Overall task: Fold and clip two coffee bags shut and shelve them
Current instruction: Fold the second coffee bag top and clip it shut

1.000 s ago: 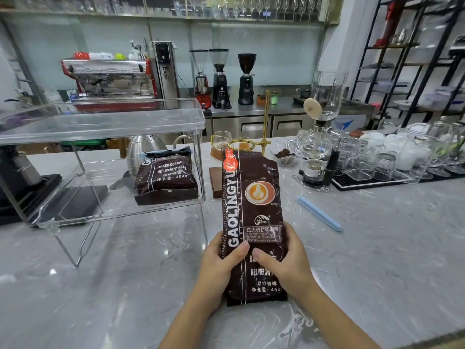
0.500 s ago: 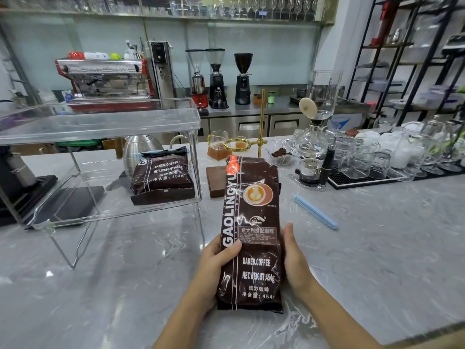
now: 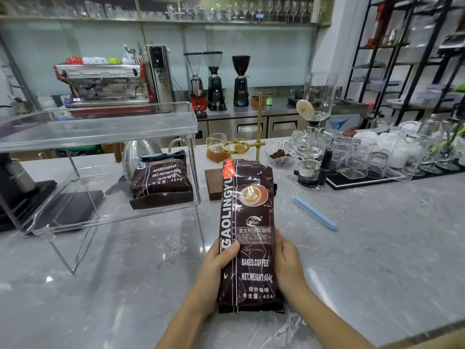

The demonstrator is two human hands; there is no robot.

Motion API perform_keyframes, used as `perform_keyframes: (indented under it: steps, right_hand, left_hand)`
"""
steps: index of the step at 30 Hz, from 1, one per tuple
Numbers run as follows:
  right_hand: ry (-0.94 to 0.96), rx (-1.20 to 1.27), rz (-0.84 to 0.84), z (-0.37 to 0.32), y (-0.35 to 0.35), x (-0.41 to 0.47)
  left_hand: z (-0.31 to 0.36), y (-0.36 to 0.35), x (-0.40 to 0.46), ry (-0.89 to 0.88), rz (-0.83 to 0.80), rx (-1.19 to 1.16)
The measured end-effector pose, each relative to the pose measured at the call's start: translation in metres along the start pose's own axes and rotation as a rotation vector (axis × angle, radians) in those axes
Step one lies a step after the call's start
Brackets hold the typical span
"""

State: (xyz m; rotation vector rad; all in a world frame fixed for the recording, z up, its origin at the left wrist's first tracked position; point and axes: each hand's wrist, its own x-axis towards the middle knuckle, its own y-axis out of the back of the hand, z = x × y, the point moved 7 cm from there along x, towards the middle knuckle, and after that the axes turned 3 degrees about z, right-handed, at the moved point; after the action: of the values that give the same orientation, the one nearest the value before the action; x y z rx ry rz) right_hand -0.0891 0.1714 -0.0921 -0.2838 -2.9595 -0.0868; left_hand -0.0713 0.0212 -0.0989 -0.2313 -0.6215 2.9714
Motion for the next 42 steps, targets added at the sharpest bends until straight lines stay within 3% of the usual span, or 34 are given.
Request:
perform_keyframes:
  steps: [7,14,17,20,24,31,37,42]
  right_hand:
    - [0.008,-0.014,0.051,-0.001,0.002,0.002]
    - [-0.184,0.279,-0.074,-0.005,0.003,-0.011]
    - [-0.132,0.362,-0.141,-0.021,0.005,-0.021]
    - [-0.008,0.211,-0.118,-0.043,0.015,-0.022]
    - [0.066,0.184,-0.155,-0.071,0.02,-0.027]
    - [0.148,0.165,-0.068,-0.105,0.024,-0.048]
    - [0.195,0.228,-0.083,-0.119,0.021,-0.063]
    - [0.274,0.31,0.046,-0.136,0.032,-0.067]
  left_hand:
    - [0.004,-0.002,-0.001,-0.091,0.032,0.075]
    - [0.015,-0.006,-0.015,-0.166,0.025,0.164]
    - [0.018,-0.008,-0.024,-0.185,0.022,0.176]
    - [0.033,-0.012,-0.033,-0.214,0.014,0.189]
    - [0.068,-0.024,-0.044,-0.319,0.014,0.285]
    - [0.098,-0.04,-0.067,-0.462,0.047,0.328]
    - [0.101,-0.037,-0.078,-0.462,0.045,0.274]
    - [0.113,-0.039,-0.082,-0.491,0.062,0.279]
